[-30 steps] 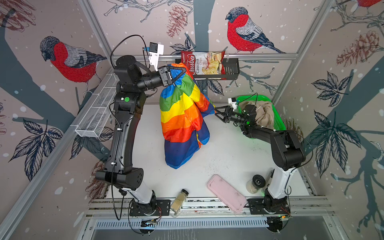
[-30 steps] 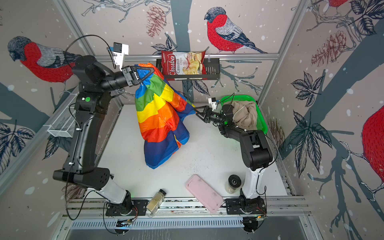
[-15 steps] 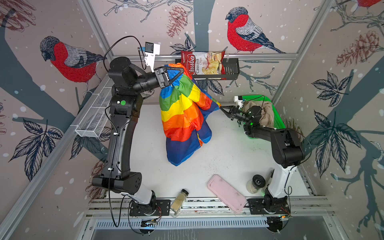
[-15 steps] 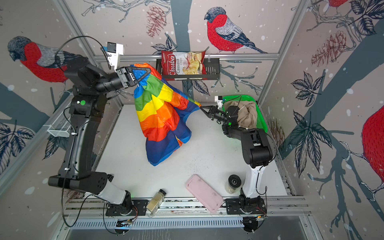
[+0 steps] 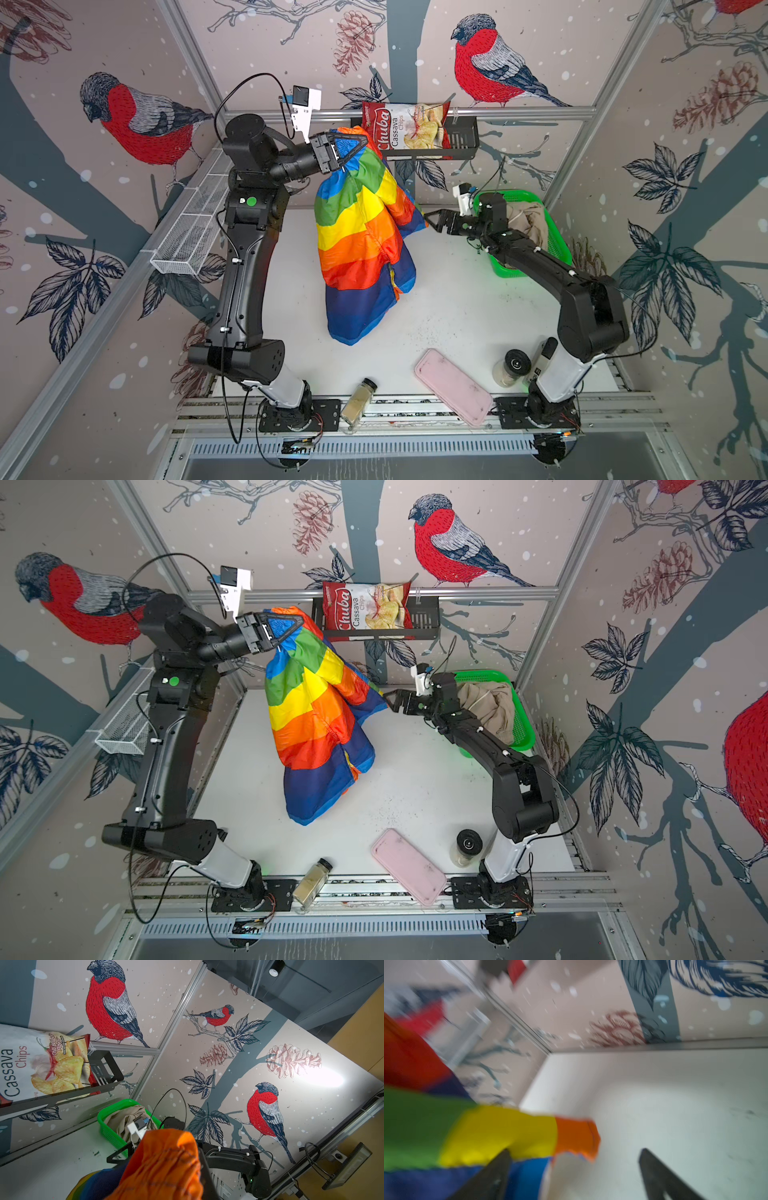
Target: Fold and stack the shorts
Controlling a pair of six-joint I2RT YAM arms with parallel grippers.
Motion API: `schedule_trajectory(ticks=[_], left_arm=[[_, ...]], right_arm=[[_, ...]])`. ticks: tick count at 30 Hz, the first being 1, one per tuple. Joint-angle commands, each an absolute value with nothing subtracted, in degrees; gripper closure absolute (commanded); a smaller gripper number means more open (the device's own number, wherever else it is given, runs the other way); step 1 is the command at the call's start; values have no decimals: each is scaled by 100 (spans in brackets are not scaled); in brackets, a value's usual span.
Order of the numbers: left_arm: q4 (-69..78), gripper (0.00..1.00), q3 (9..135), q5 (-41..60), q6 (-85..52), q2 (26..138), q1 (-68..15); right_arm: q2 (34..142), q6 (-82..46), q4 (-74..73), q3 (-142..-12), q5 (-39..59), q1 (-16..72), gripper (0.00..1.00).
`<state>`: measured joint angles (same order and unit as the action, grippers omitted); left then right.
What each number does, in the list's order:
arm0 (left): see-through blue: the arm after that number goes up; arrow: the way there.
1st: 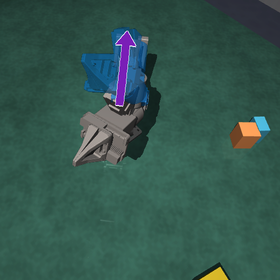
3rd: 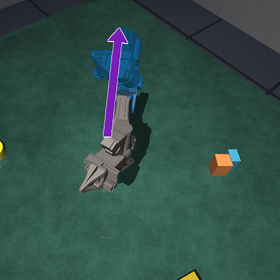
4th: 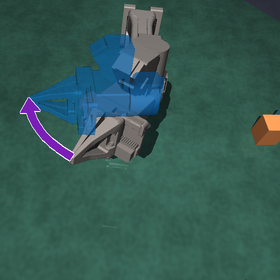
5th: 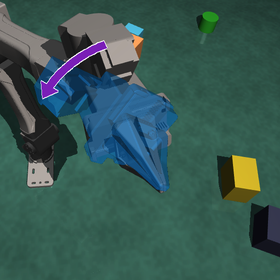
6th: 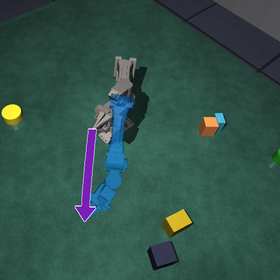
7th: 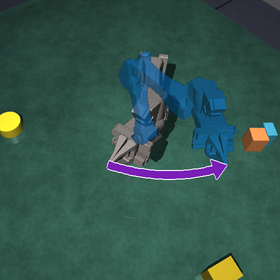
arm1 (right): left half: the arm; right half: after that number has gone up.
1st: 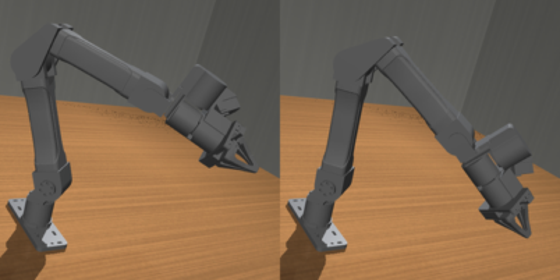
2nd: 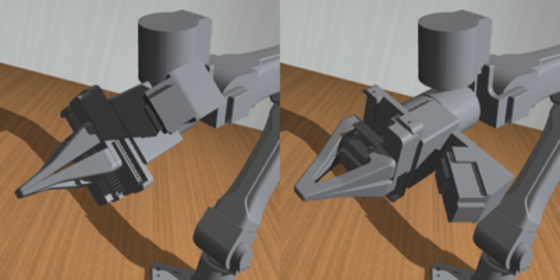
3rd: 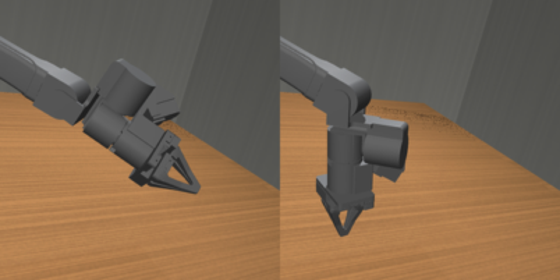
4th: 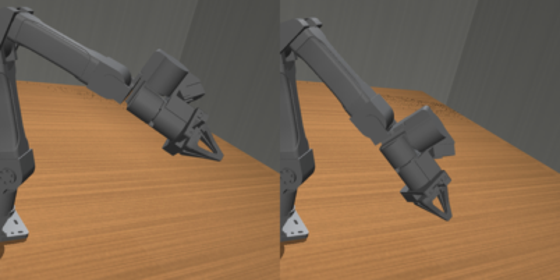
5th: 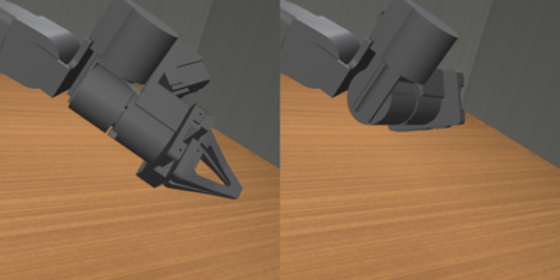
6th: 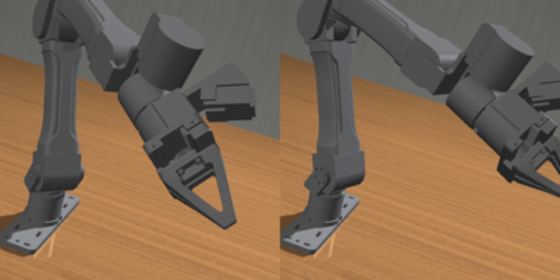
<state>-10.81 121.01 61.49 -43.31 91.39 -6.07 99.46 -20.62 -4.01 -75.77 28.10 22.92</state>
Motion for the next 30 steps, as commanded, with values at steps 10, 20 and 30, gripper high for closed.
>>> schedule_trajectory(ticks=[10,20,30], left_arm=[[-554,100,12138,6369,-4544,9080,-589],[-317,100,12155,6534,-4779,9175,-589],[-584,100,12325,6499,-4662,9451,-509]], right_arm=[[9452,515,-589,-7452,160,3342,1],[9518,1382,-651,-7955,-63,3323,1],[9656,782,-207,-8320,1012,3141,100]])
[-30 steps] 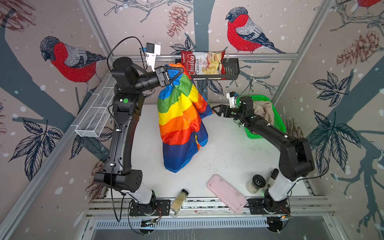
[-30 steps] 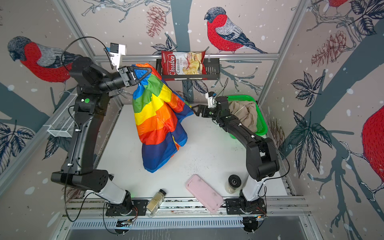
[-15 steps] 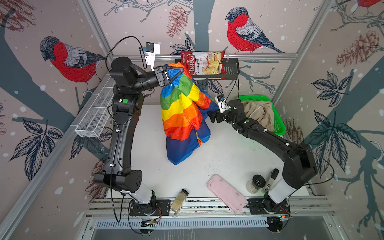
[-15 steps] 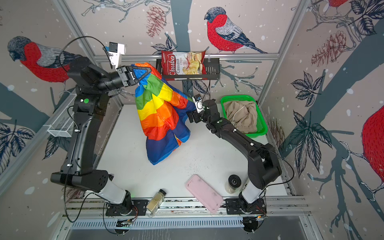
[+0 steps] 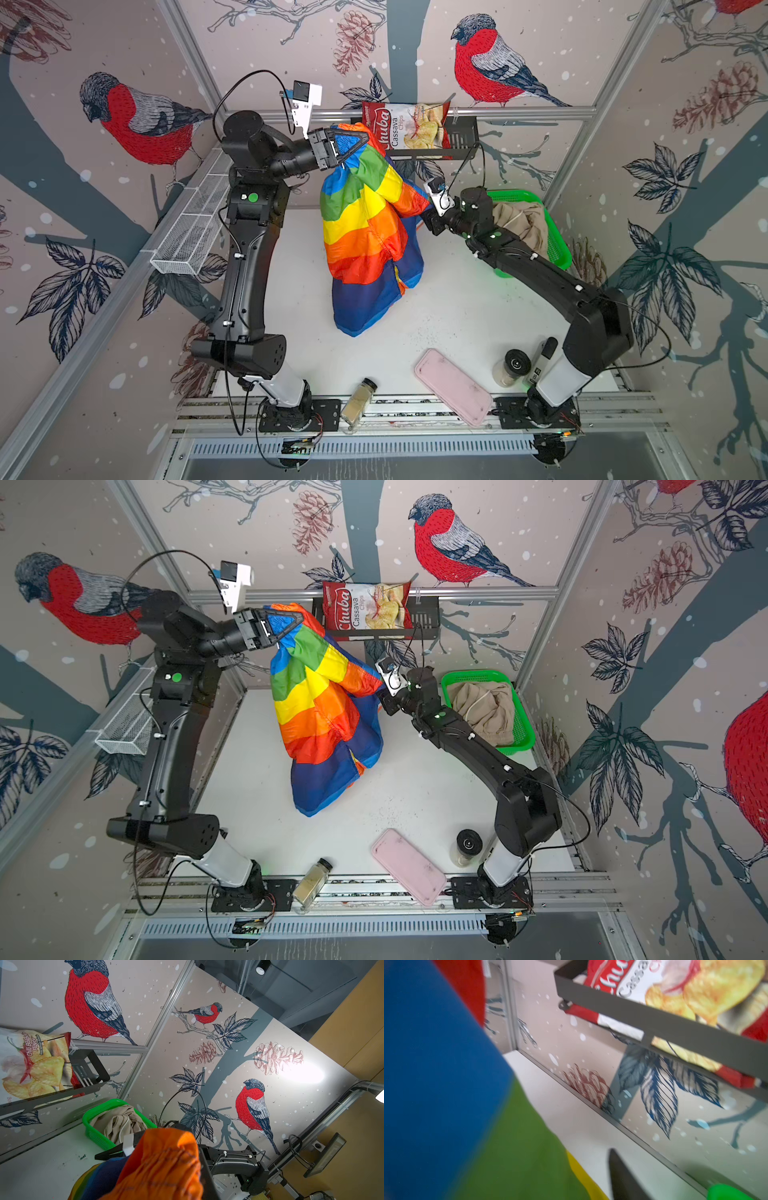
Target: Fold and stack the shorts
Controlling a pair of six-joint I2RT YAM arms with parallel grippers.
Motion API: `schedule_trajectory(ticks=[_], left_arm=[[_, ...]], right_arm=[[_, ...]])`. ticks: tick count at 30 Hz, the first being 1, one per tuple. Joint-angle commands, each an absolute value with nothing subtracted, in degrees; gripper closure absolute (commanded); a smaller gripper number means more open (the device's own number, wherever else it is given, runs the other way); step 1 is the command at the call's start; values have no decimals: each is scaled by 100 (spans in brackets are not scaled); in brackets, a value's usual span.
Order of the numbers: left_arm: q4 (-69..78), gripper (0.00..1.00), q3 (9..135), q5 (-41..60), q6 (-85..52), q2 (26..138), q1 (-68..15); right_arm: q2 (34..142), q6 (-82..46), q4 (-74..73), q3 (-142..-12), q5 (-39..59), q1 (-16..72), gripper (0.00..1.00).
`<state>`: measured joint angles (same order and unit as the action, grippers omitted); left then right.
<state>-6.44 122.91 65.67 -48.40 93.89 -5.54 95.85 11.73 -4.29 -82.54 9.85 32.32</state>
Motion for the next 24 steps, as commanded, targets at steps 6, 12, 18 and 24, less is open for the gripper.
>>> schedule_trajectory(ticks=[6,12,18,24], left_arm=[[-2175,100,12769,5314,-3456,10065,-492],[-2795,100,13713,4836,-3312,10885,-492],[-2380,100,13564,4953,-3351,10535,-534],[-579,100,9247,4638,-3402,8468,-549]], right_arm=[[9860,-314,17,-8655,-82,2263,100],[9658,-760,398,-9852,-1270,1838,100],[8488,-836,-432,-9092,-1789,1904,100],[6941,-1295,-985,-6320,-2196,2281,100]])
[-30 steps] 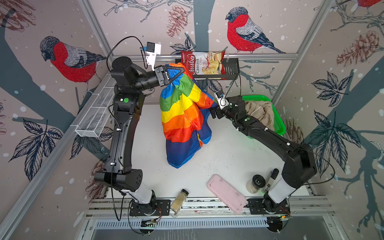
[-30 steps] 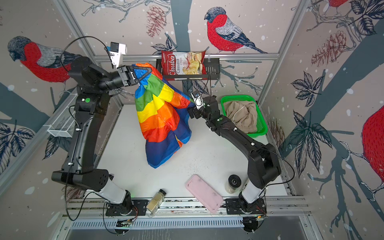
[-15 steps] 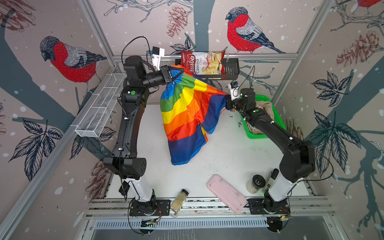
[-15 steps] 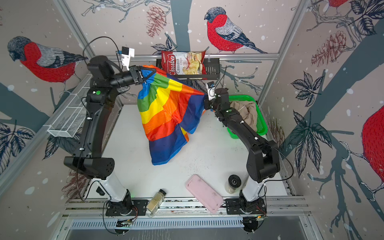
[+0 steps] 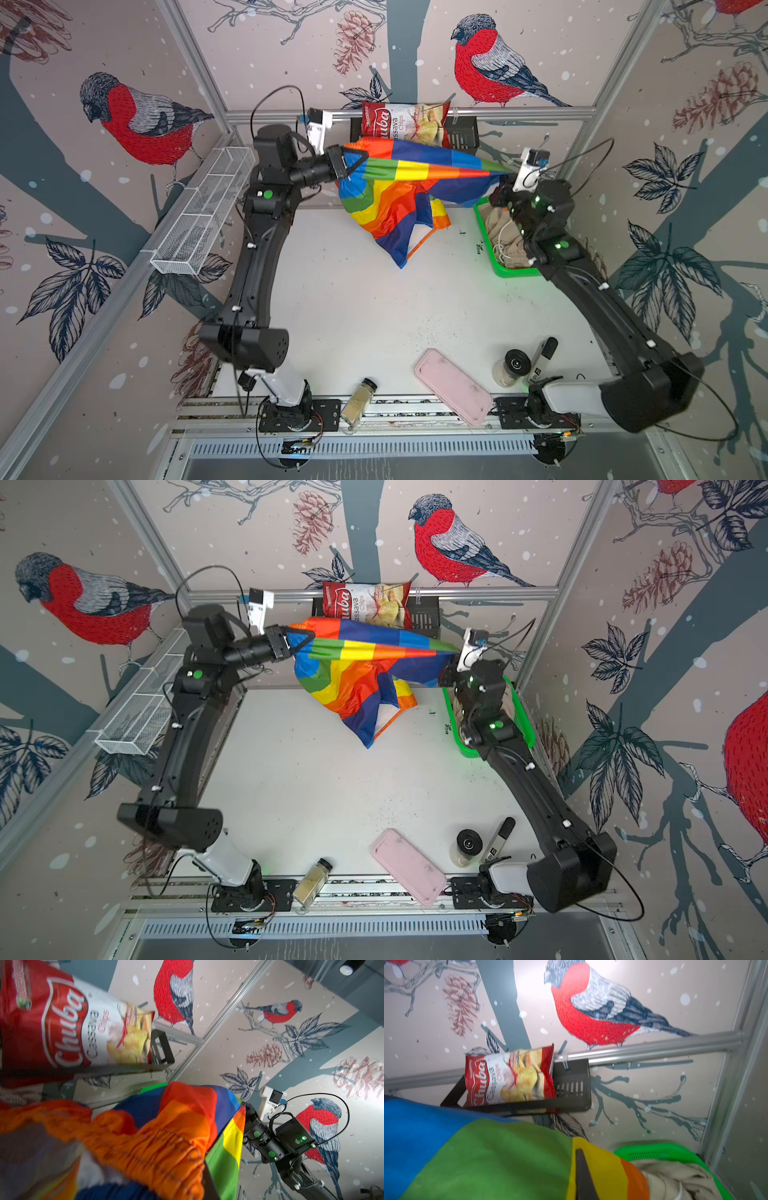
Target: Fold and stack the shorts
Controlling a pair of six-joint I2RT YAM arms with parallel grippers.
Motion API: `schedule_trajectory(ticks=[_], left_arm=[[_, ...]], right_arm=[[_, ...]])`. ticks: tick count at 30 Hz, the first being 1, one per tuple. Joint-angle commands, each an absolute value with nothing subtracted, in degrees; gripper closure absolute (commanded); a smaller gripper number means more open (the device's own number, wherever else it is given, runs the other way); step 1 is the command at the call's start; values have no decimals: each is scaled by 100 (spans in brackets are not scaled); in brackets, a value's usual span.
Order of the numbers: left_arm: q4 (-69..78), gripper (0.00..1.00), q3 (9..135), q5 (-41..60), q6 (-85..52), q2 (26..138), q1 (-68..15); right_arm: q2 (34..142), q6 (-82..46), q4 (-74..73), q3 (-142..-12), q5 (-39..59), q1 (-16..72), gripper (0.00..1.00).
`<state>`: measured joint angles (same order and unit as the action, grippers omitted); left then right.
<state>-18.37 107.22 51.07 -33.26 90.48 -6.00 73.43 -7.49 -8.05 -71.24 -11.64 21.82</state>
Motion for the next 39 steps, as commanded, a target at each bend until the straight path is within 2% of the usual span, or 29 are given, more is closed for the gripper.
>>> schedule_trajectory(ticks=[1,3,6,9,12,14,16,17,18,19,20,22,24,28,33,37,39], left_arm=[[-177,100,8494,4625,-3553,8205,-553],[607,100,6975,4631,-3938,7814,-554],[975,100,5492,4648,-4255,7667,-600],[638,100,4680,4363,-4056,7568,-668],[-173,100,4417,3733,-3738,7448,-668],[-869,100,4441,3201,-3609,7449,-668],[-1485,100,4465,2739,-3553,7500,-668],[-1761,100,4482,2539,-3527,7550,-668],[-2039,93,4528,2336,-3533,7628,-655],[-2272,84,4589,2218,-3503,7718,-638],[-2399,74,4620,2135,-3499,7794,-635],[-2479,46,4658,2103,-3551,7921,-611],[-2515,34,4743,2117,-3622,7945,-609],[-2877,26,5187,1950,-3675,7699,-610],[-3374,22,5980,1179,-3605,7263,-598],[-3208,20,6258,655,-3585,7184,-546],[-3120,20,6474,536,-3606,7335,-485]], right_arm=[[6786,-1444,-976,-5852,-2198,2380,100],[6531,-1850,-936,-4910,-2440,2700,100],[6304,-2492,-660,-3960,-2768,2928,100],[6247,-3014,-185,-3574,-2660,2943,100],[6279,-3218,0,-3309,-2363,3090,100],[6364,-3372,127,-3175,-2255,3222,92],[6441,-3513,200,-3054,-2082,3327,74],[6472,-3569,243,-3005,-2003,3368,61],[6476,-3631,293,-2978,-1942,3396,46],[6465,-3639,326,-2949,-1866,3417,36],[6426,-3635,382,-2952,-1817,3423,30],[6272,-3570,557,-3040,-1776,3419,21],[6067,-3455,772,-3260,-1825,3415,19],[5589,-3163,1090,-3905,-1981,3366,14],[5039,-2752,1288,-4572,-2407,3336,5],[4799,-2465,1038,-4790,-2644,3186,3],[4938,-2392,634,-4809,-2441,3018,4]])
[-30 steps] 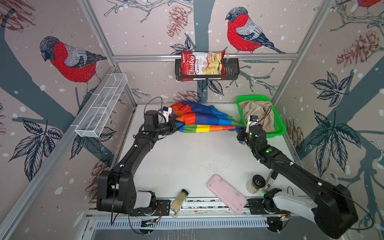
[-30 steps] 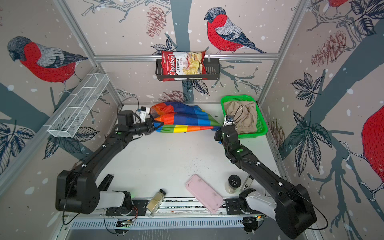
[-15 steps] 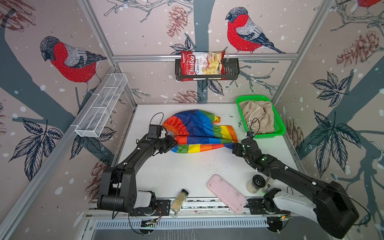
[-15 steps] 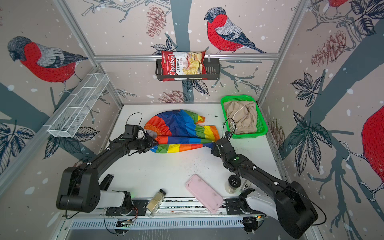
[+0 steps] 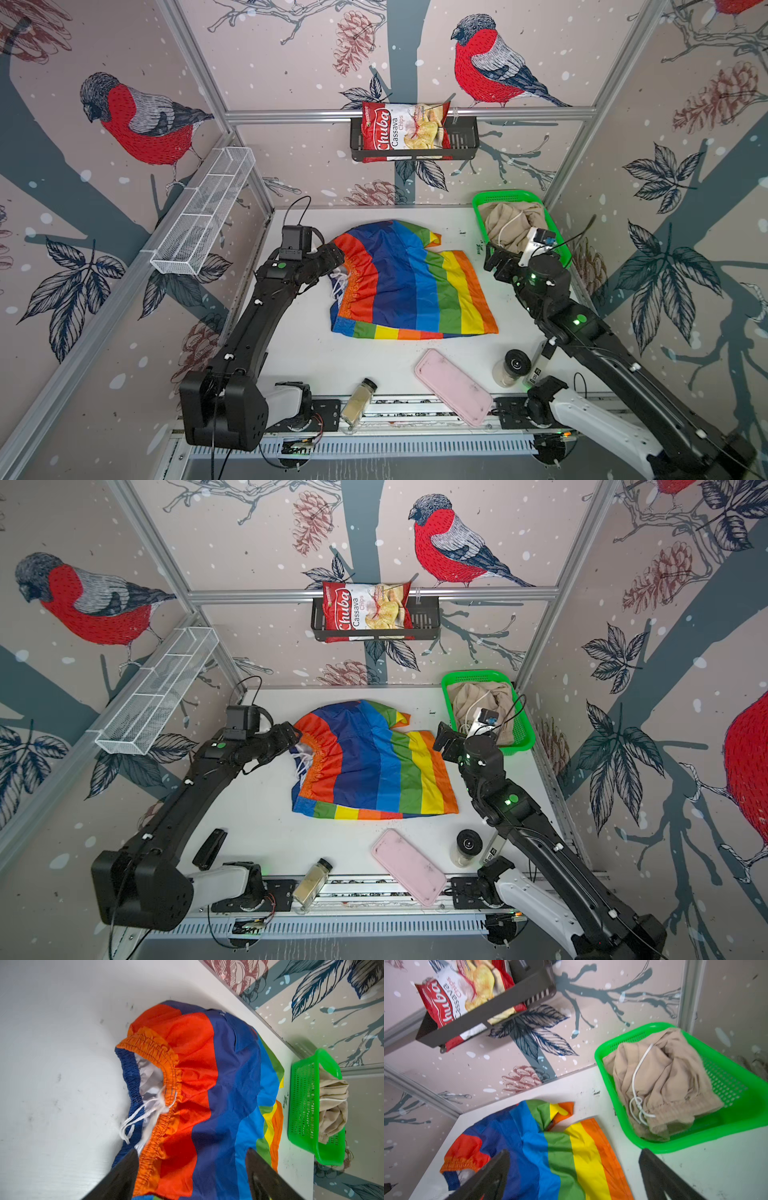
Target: Fold and stack the shorts
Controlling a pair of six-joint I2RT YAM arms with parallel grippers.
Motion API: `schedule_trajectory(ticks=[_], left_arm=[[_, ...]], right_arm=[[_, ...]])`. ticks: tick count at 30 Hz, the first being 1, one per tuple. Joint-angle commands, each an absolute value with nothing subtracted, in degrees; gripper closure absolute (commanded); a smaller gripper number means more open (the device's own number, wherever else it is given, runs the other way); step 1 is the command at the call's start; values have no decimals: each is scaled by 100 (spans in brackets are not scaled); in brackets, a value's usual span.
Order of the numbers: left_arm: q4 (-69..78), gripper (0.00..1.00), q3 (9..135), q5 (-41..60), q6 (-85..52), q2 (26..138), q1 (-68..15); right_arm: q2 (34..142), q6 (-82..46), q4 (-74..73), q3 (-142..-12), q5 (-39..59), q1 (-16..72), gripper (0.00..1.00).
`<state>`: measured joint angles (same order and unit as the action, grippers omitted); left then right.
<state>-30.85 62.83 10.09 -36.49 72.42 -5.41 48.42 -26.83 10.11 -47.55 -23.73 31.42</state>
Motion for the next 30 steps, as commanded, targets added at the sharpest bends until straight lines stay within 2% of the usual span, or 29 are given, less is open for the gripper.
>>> schedule_trajectory(ticks=[1,4,10,15,22,25,26,28,30], left_arm=[[-3052,20,6580,448,-3609,7436,-476],[-2801,19,6905,267,-3672,7918,-467],[-2286,21,7419,142,-3885,8995,-441],[-2762,22,8148,90,-4029,10006,-387],[-2604,27,8139,270,-3964,10631,-371],[-2485,36,8121,356,-3946,10814,-360],[-2435,45,8141,404,-3939,10879,-352],[-2379,73,8231,511,-3946,11009,-337],[-2439,98,8435,604,-3946,11148,-332]], right_arm=[[5080,-2386,469,-4842,-2325,2946,5],[5951,-2334,159,-5164,-1846,2728,5],[8482,-2080,460,-6807,-877,2447,6],[10442,-1960,987,-8471,-312,2273,7],[12378,-1934,1444,-10137,490,2299,7],[12862,-2015,1422,-10440,867,2372,8],[12999,-2050,1379,-10502,1043,2390,11],[13191,-2152,1274,-10579,1445,2392,32],[13308,-2261,1154,-10645,1773,2388,74]])
